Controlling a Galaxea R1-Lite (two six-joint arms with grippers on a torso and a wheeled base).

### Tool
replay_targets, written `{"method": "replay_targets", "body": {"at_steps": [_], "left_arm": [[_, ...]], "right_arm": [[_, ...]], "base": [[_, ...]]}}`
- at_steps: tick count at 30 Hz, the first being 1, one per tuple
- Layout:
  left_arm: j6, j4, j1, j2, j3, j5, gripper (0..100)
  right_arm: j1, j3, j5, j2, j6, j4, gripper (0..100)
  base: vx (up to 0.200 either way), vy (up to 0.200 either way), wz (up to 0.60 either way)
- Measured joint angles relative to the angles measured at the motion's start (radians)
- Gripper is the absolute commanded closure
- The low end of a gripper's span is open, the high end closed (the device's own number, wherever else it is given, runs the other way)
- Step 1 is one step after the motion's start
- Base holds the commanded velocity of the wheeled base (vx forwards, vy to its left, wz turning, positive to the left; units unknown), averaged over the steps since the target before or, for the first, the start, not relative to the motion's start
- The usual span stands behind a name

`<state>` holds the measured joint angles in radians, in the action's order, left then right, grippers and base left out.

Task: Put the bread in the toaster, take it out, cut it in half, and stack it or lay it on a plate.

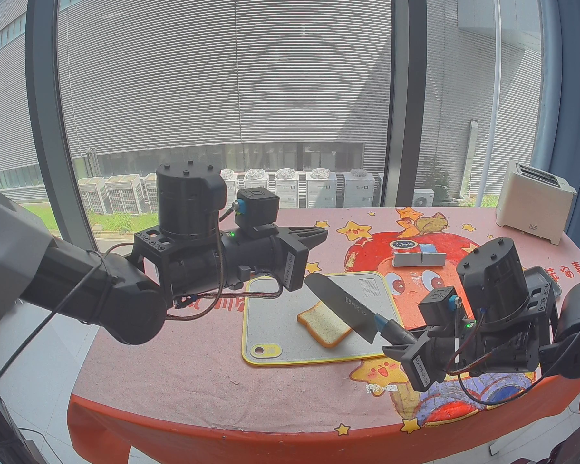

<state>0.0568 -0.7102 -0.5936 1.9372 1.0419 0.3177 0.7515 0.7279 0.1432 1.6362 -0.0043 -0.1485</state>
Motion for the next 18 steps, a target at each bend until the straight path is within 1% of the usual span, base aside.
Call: {"method": "replay_targets", "body": {"at_steps": [4, 8, 13, 18], "left_arm": [[0.0, -0.024, -0.006, 0.027, 0.013, 0.0, 100], [0.0, -0.026, -0.009, 0.042, 0.02, -0.003, 100], [0.0, -0.026, -0.009, 0.05, 0.028, -0.004, 100], [0.0, -0.026, -0.01, 0.055, 0.033, -0.004, 100]], "right_arm": [[-0.001, 0.0, 0.0, 0.01, 0.0, -0.003, 100], [0.001, 0.0, 0.002, 0.013, 0.0, -0.002, 100], [0.007, -0.001, 0.053, 0.014, 0.0, -0.01, 100], [0.013, -0.003, 0.057, 0.017, 0.0, -0.011, 100]], "base": [[0.0, 0.0, 0.0], [0.0, 0.0, 0.0], [0.0, 0.0, 0.0], [0.0, 0.0, 0.0]]}}
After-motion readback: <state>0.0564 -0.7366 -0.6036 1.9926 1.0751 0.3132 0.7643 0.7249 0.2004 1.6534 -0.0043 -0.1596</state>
